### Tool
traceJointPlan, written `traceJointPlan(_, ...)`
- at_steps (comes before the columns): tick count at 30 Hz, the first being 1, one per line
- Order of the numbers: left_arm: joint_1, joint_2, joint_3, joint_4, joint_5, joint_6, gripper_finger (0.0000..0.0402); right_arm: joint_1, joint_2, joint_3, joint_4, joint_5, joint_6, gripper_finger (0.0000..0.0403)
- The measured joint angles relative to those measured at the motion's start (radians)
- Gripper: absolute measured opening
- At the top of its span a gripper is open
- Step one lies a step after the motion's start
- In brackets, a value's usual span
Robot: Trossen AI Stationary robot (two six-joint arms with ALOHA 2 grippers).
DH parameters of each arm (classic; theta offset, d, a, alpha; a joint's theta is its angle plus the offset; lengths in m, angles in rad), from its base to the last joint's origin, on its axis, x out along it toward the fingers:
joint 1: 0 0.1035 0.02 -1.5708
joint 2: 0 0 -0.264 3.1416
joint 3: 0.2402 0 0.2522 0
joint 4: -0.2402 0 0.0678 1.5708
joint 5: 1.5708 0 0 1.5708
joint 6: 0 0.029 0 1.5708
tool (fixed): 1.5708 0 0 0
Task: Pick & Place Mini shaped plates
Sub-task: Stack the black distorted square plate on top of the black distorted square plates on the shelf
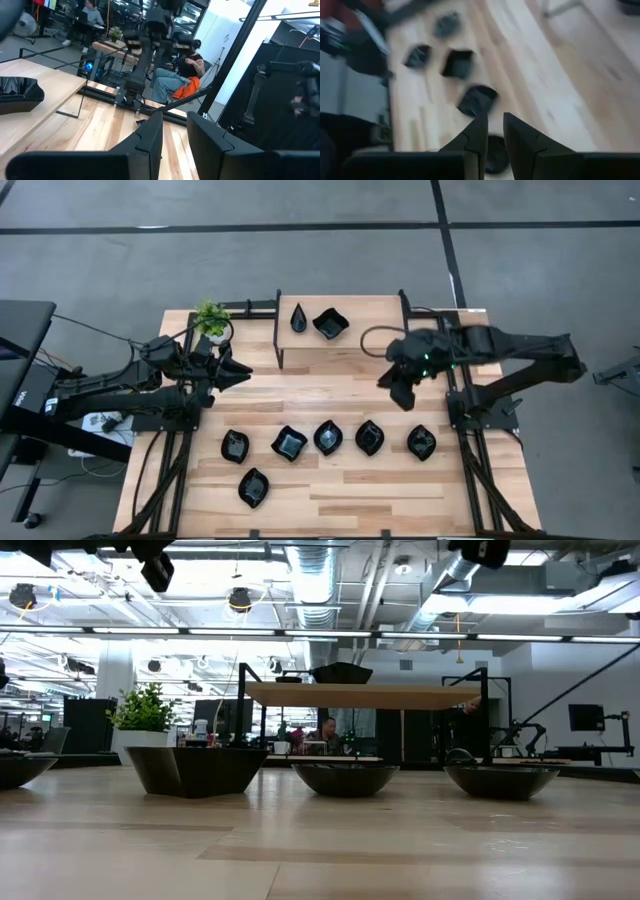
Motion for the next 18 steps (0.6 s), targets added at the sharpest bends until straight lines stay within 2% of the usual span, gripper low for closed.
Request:
traceJointPlan(4, 0.0, 0.0, 0.0, 0.002, 0.0, 0.0, 0.009, 0.064, -0.015, -0.163, 0.336, -0.001, 0.006, 0.0056)
traceJointPlan(7, 0.0, 0.0, 0.0, 0.002, 0.0, 0.0, 0.009, 0.095, 0.06, -0.209, 0.516, -0.006, -0.049, 0.0056)
traceJointPlan(12, 0.0, 0.0, 0.0, 0.002, 0.0, 0.0, 0.009, 0.084, 0.283, -0.146, 0.531, -0.117, -0.152, 0.0056)
traceJointPlan(18, 0.0, -0.009, 0.0, -0.003, 0.0, 0.007, 0.009, 0.049, 0.532, 0.036, 0.453, -0.196, -0.267, 0.0056)
